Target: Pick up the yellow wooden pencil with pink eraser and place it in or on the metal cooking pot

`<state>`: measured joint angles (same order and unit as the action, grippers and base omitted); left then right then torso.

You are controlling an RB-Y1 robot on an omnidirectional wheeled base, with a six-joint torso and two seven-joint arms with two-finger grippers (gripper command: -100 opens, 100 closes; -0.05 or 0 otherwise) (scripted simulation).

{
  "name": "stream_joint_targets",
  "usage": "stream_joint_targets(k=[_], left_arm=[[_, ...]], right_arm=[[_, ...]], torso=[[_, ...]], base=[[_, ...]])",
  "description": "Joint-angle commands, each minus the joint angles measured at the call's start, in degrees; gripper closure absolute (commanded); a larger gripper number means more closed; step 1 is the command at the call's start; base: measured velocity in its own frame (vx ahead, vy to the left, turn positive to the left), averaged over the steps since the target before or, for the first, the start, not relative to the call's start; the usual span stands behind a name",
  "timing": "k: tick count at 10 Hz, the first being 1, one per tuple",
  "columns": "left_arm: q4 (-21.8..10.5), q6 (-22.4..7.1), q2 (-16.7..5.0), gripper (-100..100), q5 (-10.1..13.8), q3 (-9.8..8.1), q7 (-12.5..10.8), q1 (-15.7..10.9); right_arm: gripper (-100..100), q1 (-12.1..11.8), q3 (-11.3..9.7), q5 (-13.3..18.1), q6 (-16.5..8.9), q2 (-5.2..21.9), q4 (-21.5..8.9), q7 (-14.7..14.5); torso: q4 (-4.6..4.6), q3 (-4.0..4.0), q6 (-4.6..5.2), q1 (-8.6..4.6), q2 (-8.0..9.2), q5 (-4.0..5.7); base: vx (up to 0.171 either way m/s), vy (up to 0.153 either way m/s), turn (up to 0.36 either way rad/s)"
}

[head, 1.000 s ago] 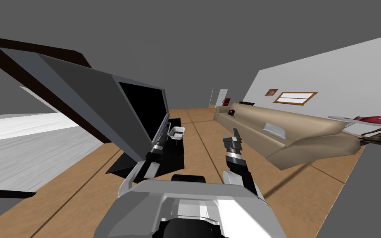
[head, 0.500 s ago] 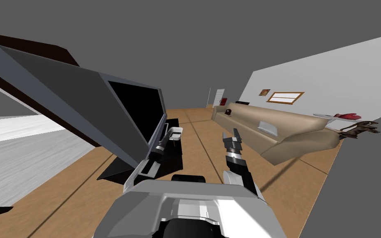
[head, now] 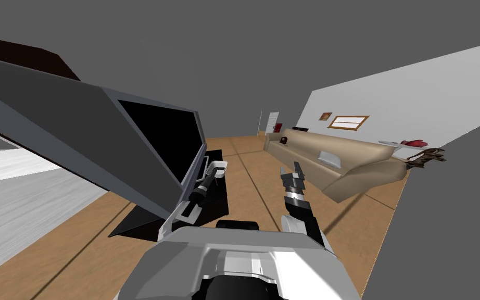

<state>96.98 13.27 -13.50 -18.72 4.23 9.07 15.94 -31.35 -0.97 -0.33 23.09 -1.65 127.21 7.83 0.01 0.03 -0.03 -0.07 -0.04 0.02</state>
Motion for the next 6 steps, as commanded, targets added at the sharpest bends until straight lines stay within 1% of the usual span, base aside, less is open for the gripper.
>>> stream_joint_targets(k=[1, 2, 3, 4, 5, 6], left_arm=[[-2.86, -0.65, -0.77, -100, -1.17, -0.04, 1.26, -1.13], [-3.5, -0.65, -0.77, -100, -1.17, -0.04, 1.26, -1.13], [-5.04, -1.27, -1.32, -100, -2.21, -0.04, 2.37, -2.04], [-6.2, -1.27, -1.32, -100, -2.21, -0.04, 2.37, -2.04], [-7.93, -1.88, -1.87, -100, -3.25, -0.04, 3.48, -2.96], [-8.92, -1.88, -1.87, -100, -3.25, -0.04, 3.48, -2.96]], right_arm=[[0, 0.0, 0.0, 0.0, 0.0, 0.0, 0.0, 0.0], [0, 0.0, 0.0, 0.0, 0.0, 0.0, 0.0, 0.0], [0, 0.0, 0.0, 0.0, 0.0, 0.0, 0.0, 0.0], [0, 0.0, 0.0, 0.0, 0.0, 0.0, 0.0, 0.0], [0, 0.0, 0.0, 0.0, 0.0, 0.0, 0.0, 0.0], [0, 0.0, 0.0, 0.0, 0.0, 0.0, 0.0, 0.0]], torso=[[0.0, 0.0, 0.0, 0.0, 0.0, 0.0], [-0.01, 0.0, 0.02, 0.0, 0.0, 0.0], [0.0, -0.01, 0.0, 0.02, 0.01, 0.0], [-0.01, 0.0, 0.03, 0.01, 0.0, 0.0], [0.0, -0.01, 0.0, 0.02, 0.01, 0.0], [-0.01, -0.01, 0.01, 0.01, 0.01, 0.0]], base=[[0.013, -0.019, -0.071], [0.01, -0.012, -0.04], [0.01, -0.016, -0.085], [0.01, -0.011, -0.044], [0.012, -0.016, -0.075], [0.01, -0.013, -0.039]])
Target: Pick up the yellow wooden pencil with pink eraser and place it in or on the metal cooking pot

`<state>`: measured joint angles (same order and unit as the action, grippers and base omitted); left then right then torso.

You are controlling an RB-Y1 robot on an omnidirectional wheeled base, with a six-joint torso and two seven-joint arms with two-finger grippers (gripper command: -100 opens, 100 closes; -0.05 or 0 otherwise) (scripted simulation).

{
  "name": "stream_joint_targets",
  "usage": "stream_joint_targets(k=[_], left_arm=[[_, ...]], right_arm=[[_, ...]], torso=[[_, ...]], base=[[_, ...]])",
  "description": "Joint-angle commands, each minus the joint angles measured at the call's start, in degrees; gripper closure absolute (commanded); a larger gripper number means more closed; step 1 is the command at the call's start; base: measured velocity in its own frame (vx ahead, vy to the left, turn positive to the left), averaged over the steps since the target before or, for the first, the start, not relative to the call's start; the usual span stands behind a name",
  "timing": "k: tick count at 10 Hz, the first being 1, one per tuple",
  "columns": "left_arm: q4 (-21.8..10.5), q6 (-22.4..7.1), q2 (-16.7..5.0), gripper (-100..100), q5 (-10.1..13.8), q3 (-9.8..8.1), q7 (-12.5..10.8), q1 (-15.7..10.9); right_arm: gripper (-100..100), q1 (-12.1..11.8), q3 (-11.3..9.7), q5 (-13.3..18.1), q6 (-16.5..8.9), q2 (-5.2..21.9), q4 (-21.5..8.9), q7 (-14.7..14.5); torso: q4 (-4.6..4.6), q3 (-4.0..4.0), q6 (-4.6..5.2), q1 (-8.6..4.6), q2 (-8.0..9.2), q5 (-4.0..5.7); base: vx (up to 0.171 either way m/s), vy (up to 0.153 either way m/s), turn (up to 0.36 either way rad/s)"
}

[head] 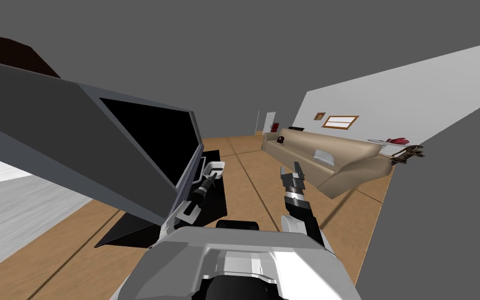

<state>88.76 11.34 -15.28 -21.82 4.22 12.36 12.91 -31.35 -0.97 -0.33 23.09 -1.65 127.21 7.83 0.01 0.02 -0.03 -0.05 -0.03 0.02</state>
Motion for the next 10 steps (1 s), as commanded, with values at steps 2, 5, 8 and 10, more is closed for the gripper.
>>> stream_joint_targets(k=[2, 5, 8, 10], left_arm=[[-3.43, -0.57, -0.63, -100, -1.18, -0.03, 1.29, -0.86], [-8.3, -1.79, -1.67, -100, -3.22, -0.03, 3.48, -2.67], [-13.82, -2.97, -2.65, -100, -5.17, -0.03, 5.58, -4.42], [-16.64, -3.54, -3.15, -100, -6.1, -0.03, 6.58, -5.25]], right_arm=[[0, 0.0, 0.0, 0.0, 0.0, 0.0, 0.0, 0.0], [0, 0.0, 0.0, 0.0, 0.0, 0.0, 0.0, 0.0], [0, 0.0, 0.0, 0.0, 0.0, 0.0, 0.0, 0.0], [0, 0.0, 0.0, 0.0, 0.0, 0.0, 0.0, 0.0]], torso=[[0.0, 0.0, 0.01, -0.02, 0.0, 0.0], [0.0, -0.01, -0.01, 0.0, 0.01, 0.0], [0.0, 0.01, -0.01, -0.01, -0.01, 0.01], [0.0, 0.0, 0.0, -0.03, -0.01, 0.01]], base=[[0.012, -0.015, -0.066], [0.012, -0.015, -0.062], [0.015, -0.016, -0.081], [0.015, -0.02, -0.074]])
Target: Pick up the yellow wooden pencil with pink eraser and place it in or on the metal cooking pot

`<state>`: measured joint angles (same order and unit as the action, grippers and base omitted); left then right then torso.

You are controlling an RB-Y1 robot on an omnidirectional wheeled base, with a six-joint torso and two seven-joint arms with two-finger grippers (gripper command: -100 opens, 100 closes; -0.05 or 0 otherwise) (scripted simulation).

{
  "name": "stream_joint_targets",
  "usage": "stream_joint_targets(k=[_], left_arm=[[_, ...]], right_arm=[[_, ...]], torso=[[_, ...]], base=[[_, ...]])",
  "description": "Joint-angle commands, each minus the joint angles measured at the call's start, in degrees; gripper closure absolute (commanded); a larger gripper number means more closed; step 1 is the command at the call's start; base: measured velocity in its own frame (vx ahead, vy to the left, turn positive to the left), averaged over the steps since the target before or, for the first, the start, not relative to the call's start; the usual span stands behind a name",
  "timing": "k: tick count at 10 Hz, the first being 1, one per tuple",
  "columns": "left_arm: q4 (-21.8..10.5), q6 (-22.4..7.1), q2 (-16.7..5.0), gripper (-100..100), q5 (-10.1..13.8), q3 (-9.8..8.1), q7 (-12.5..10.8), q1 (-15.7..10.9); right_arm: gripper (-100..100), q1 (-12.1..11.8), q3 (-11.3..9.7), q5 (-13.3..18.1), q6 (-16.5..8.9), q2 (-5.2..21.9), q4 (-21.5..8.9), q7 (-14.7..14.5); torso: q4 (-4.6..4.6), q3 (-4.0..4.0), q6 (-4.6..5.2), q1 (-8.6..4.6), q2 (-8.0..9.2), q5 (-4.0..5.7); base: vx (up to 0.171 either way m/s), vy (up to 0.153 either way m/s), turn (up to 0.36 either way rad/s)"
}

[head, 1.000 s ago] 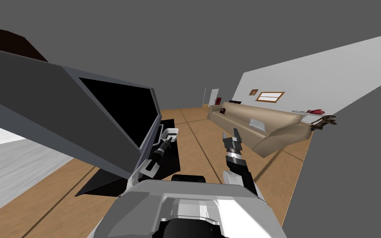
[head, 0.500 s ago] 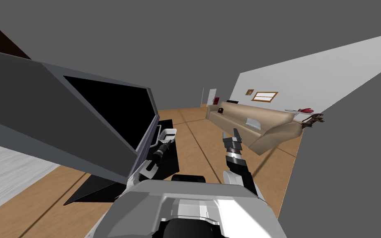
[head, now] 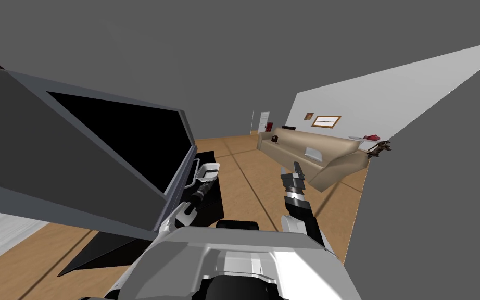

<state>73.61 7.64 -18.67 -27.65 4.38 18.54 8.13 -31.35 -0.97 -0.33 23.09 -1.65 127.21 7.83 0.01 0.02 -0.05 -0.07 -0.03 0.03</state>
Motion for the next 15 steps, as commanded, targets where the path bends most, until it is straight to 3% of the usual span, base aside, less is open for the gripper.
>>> stream_joint_targets(k=[1, 3, 6, 12, 13, 14, 15], left_arm=[[-2.86, -0.38, -0.28, -100, -1.17, -0.2, 1.37, -1.27], [-6.2, -0.9, -0.8, -100, -2.02, -0.2, 2.28, -2.03], [-8.36, -1.38, -1.35, -100, -2.83, -0.2, 3.14, -2.75], [-18.67, -3.69, -5.16, -100, -6.74, -0.18, 7.33, -6.31], [-19.78, -3.94, -5.73, -100, -7.17, -0.18, 7.79, -6.7], [-18.94, -3.22, -5.2, -100, -6.93, -0.57, 7.66, -6.03], [-19.01, -3.37, -5.29, 0, -6.98, -0.53, 7.73, -6.05]], right_arm=[[0, 0.0, 0.0, 0.0, 0.0, 0.0, 0.0, 0.0], [0, 0.0, 0.0, 0.0, 0.0, 0.0, 0.0, 0.0], [0, 0.0, 0.0, 0.0, 0.0, 0.0, 0.0, 0.0], [0, 0.0, 0.0, 0.0, 0.0, 0.0, 0.0, 0.0], [0, 0.0, 0.0, 0.0, 0.0, 0.0, 0.0, 0.0], [0, 0.0, 0.0, 0.0, 0.0, 0.0, 0.0, 0.0], [0, 0.0, 0.0, 0.0, 0.0, 0.0, 0.0, 0.0]], torso=[[0.0, 0.0, 0.0, 0.0, 0.0, 0.0], [0.0, 0.0, 0.0, 0.02, 0.01, -0.01], [-0.01, -0.01, 0.02, 0.02, 0.01, 0.0], [0.0, 0.01, 0.0, 0.01, -0.01, 0.0], [0.0, 0.01, 0.0, 0.0, -0.02, 0.0], [0.0, 0.01, 0.0, 0.01, -0.02, 0.0], [-0.01, -0.01, -0.01, 0.03, 0.02, -0.01]], base=[[0.012, -0.016, -0.059], [0.012, -0.01, -0.053], [0.009, -0.01, -0.045], [0.018, -0.016, -0.074], [0.022, -0.014, -0.064], [0.009, -0.004, -0.006], [0.0, 0.0, 0.0]])
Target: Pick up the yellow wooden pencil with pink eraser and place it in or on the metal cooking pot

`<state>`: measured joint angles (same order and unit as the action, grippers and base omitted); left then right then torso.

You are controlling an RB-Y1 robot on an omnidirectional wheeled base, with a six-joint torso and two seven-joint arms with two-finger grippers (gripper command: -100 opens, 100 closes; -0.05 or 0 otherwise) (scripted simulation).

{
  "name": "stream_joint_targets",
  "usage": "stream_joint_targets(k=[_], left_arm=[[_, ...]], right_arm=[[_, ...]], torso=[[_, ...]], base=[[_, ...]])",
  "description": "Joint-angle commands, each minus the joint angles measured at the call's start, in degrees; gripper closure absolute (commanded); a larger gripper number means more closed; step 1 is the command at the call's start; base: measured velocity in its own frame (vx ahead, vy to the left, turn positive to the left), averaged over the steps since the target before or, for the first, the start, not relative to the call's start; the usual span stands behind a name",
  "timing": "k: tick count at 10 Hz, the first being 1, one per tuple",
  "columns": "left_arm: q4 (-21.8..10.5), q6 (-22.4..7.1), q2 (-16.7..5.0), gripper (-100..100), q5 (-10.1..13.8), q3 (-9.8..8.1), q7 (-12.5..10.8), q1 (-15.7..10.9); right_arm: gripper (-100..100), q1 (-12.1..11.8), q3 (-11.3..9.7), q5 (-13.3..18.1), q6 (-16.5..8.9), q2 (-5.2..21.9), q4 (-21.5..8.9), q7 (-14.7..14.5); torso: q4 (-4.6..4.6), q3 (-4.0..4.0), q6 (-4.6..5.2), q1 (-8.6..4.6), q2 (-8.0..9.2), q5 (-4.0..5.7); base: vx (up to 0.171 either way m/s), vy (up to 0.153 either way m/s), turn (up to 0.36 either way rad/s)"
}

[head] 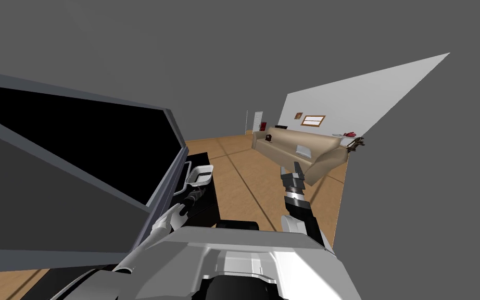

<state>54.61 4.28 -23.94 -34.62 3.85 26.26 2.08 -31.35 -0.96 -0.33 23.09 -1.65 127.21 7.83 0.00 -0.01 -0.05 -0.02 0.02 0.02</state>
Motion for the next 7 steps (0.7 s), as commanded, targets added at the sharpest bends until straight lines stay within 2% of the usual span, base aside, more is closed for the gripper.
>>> stream_joint_targets(k=[1, 3, 7], left_arm=[[-0.21, 1.09, 1.93, -100, -1.12, -1.1, 1.69, 0.48], [-0.38, 1.95, 3.47, -100, -2.02, -1.98, 3.05, 0.87], [-0.38, 1.95, 3.47, -100, -2.02, -1.98, 3.05, 0.87]], right_arm=[[0, 0.0, 0.0, 0.0, 0.0, 0.0, 0.0, 0.0], [0, -0.01, 0.0, 0.0, 0.0, 0.0, 0.0, 0.0], [0, 0.0, 0.0, 0.0, 0.0, 0.0, 0.0, 0.0]], torso=[[0.0, 0.0, 0.0, 0.0, 0.0, 0.0], [0.05, 0.1, -0.02, -0.07, -0.17, 0.0], [-0.01, -0.02, 0.0, 0.01, 0.03, 0.0]], base=[[0.075, 0.037, 0.146], [0.043, -0.03, 0.129], [0.0, 0.0, 0.001]])
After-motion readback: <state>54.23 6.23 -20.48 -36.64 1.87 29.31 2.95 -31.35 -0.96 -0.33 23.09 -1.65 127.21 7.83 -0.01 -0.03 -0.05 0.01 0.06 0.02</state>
